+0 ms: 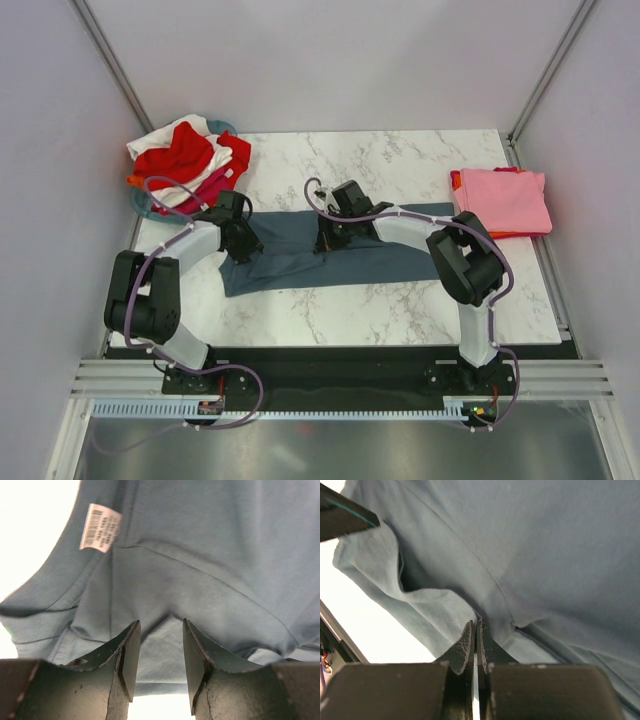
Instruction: Fold and stack the t-shirts
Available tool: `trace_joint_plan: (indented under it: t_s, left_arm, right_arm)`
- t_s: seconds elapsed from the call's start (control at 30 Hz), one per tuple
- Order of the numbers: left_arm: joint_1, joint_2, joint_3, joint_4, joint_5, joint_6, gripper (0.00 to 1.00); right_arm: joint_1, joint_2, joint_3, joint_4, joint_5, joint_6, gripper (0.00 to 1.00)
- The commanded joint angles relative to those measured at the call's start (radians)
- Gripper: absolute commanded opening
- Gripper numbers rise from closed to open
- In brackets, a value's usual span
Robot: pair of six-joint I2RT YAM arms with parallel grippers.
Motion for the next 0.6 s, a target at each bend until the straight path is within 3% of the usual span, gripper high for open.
trace_joint_plan:
  t_s: [0.0,0.17,0.33,0.57]
  left_arm:
    - [-0.005,-0.052,-0.029,0.083,0.030,0.051,0.47]
    - [-0.005,-0.046,-0.055,0.123,0.060,0.052,0.43]
    - [-0.006,-0.033,-0.056,0.133,0.076,0.064,0.22]
    - [-0.005,-0.041,-0.069,0.133,0.069,0.080,0.06]
  right_arm:
    - [0.004,-0.047,-0.034,0.050,-0.017,0.024,0.00]
    - [0.004,-0.041,-0.051,0.083,-0.033,0.047,0.00]
    - [0.004,-0.039,-0.060,0.090,-0.037,0.050,0.00]
    - [0.003,-0.046,-0.069,0.092,-0.033,0.053,0.00]
